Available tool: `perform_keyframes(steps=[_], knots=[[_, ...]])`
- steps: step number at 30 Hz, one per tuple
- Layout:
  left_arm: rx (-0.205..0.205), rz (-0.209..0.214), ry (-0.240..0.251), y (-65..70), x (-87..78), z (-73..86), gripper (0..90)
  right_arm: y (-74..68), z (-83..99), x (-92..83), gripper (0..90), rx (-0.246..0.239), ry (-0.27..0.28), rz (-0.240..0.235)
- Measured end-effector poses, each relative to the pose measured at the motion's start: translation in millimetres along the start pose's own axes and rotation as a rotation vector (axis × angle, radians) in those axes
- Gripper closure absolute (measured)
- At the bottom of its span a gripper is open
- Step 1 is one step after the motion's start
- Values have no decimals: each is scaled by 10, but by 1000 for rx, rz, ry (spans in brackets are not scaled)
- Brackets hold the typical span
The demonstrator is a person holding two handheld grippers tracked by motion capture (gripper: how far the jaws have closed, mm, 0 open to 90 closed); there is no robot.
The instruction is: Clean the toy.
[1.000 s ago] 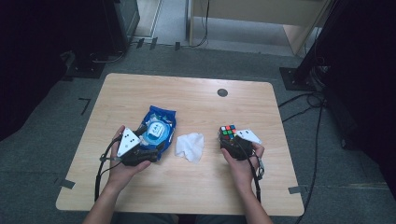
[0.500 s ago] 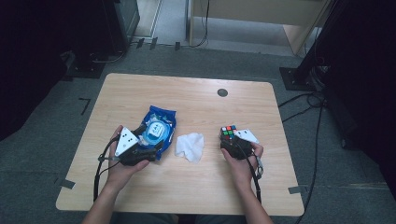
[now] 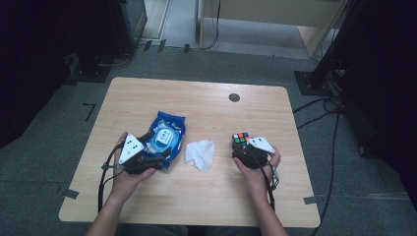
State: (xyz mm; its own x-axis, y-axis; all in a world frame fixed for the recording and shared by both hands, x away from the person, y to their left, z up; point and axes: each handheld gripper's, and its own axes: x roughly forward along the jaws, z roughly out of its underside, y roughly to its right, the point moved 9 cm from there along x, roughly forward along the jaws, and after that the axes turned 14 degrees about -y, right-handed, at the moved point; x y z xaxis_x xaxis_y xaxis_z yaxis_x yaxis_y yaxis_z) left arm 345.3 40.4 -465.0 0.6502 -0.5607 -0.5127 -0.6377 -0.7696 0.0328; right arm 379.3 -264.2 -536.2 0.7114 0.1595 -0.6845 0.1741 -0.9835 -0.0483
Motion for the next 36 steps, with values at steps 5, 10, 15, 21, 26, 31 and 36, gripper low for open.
perform_keyframes(steps=[5,10,15,21,26,31,36], knots=[[-14,-23,9,-97,-123,-8,146,68,-105,-263,227,22,32,-32],[-14,-64,-6,-236,-266,79,146,240,-130,-510,230,32,35,-33],[-47,-108,-9,-426,-440,211,146,422,-72,-715,232,44,38,-28],[-87,-140,-24,-601,-597,411,146,574,89,-836,234,37,29,-17],[-141,-144,-40,-730,-734,649,146,753,257,-930,235,57,20,-7],[-183,-159,-80,-846,-847,924,146,993,413,-1035,237,96,11,17],[-213,-164,-91,-910,-914,1052,146,1115,500,-1085,238,109,5,34]])
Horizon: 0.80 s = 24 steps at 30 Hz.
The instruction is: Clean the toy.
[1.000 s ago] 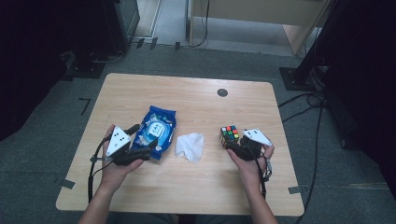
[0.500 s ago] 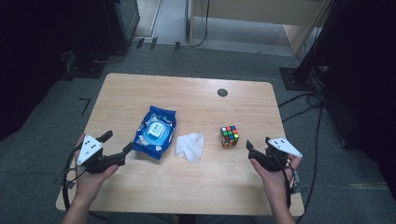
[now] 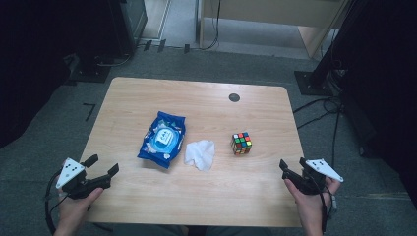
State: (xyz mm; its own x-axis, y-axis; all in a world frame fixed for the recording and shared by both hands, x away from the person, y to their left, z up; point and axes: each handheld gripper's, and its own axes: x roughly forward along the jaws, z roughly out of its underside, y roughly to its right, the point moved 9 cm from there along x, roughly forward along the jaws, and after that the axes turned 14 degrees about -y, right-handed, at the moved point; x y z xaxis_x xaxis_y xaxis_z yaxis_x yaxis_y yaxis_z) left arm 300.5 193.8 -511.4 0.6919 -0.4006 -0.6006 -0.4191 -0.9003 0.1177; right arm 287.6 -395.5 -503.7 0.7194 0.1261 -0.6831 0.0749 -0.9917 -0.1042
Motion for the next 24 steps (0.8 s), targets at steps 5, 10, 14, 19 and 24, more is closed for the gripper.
perform_keyframes(steps=[5,10,14,19,24], knots=[[-25,-15,-27,-94,12,145,146,93,144,17,239,15,-30,15],[-46,-13,-46,-131,23,204,146,140,250,59,241,14,-47,29],[-48,-36,-101,-185,85,312,146,225,375,119,244,34,-76,38],[-71,-73,-253,-239,219,500,140,350,591,259,246,62,-158,51],[-57,-100,-294,-241,251,536,140,371,684,334,240,62,-217,55]])
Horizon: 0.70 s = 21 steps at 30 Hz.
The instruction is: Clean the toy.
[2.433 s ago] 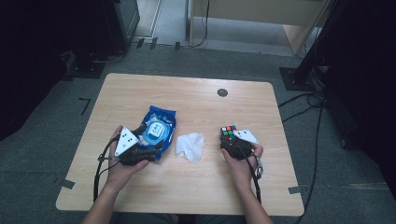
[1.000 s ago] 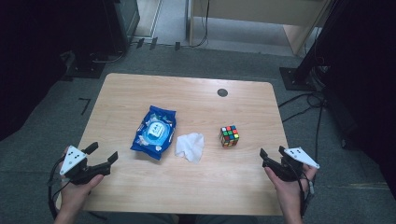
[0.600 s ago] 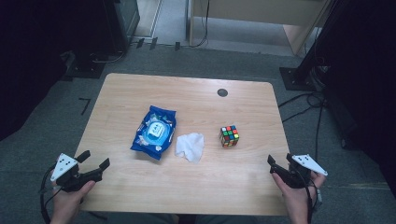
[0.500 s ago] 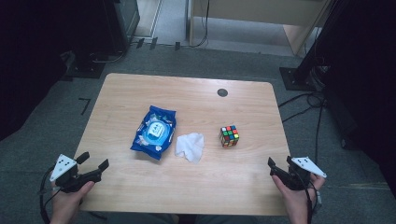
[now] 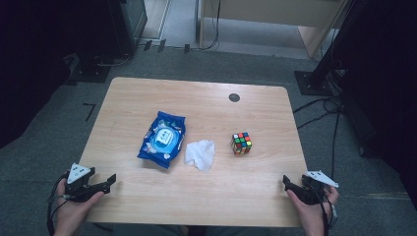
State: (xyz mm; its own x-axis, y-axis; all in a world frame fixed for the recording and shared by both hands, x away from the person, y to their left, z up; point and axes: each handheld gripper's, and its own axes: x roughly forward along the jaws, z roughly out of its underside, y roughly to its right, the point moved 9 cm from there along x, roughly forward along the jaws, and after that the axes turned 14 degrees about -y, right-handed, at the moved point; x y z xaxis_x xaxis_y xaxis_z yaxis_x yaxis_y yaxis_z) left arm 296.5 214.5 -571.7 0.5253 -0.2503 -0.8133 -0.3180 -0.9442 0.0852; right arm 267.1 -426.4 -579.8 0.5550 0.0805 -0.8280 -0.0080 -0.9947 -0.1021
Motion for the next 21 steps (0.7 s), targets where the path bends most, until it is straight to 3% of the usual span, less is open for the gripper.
perform_keyframes(steps=[4,5,8,11,14,21], knots=[[26,-21,-34,25,44,26,136,-8,15,30,235,-26,-5,28],[34,-28,-46,26,58,31,137,-16,21,43,227,-56,-2,52],[34,-37,-58,25,72,34,137,-49,23,52,227,-77,5,41],[70,-69,-74,52,95,36,133,-59,23,56,207,-89,5,35],[71,-69,-75,56,101,28,131,-79,23,70,158,-101,-9,25],[70,-68,-74,56,101,28,131,-77,23,71,157,-101,-9,24]])
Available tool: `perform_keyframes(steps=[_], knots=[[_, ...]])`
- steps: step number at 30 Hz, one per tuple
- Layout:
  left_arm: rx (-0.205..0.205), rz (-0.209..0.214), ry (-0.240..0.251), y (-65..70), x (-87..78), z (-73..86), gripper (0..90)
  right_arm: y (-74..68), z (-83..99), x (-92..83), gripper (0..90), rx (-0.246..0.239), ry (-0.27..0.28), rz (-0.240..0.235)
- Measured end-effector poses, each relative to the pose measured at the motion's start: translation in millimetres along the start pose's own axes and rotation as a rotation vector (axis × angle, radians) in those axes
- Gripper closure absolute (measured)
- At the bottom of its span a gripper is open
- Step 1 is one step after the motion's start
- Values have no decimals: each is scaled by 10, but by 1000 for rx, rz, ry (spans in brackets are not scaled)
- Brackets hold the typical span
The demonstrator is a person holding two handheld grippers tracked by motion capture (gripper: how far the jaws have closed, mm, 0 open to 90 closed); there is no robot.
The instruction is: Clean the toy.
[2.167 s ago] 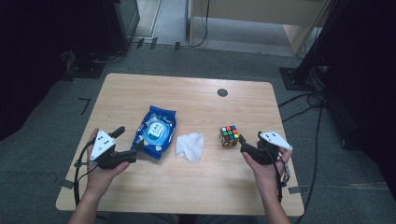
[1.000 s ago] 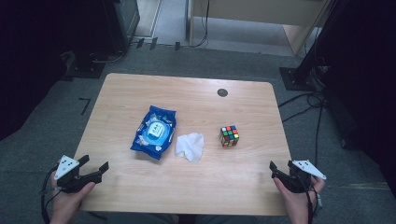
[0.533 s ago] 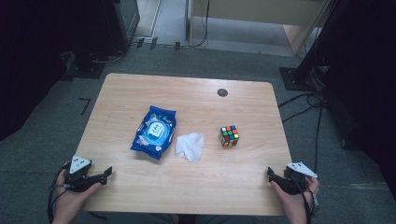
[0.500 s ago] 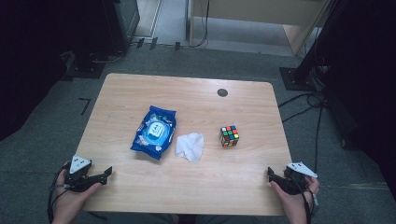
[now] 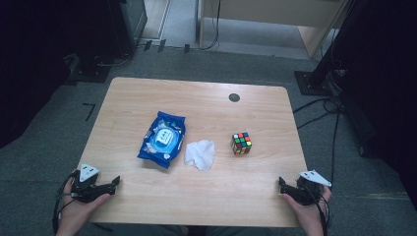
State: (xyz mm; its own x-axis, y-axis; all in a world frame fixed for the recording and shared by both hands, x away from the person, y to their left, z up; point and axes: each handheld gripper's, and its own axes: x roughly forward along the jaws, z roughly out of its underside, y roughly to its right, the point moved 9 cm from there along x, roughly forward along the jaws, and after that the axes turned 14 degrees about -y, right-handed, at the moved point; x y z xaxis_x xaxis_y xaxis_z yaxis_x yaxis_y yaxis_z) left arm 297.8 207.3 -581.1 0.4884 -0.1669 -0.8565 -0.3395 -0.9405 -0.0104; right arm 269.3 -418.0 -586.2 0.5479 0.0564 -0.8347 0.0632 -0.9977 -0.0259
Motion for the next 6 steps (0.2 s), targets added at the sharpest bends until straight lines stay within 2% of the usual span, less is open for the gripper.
perform_keyframes(steps=[6], knots=[[0,0,0,0,0,0,131,0,0,0,157,0,0,-1]])
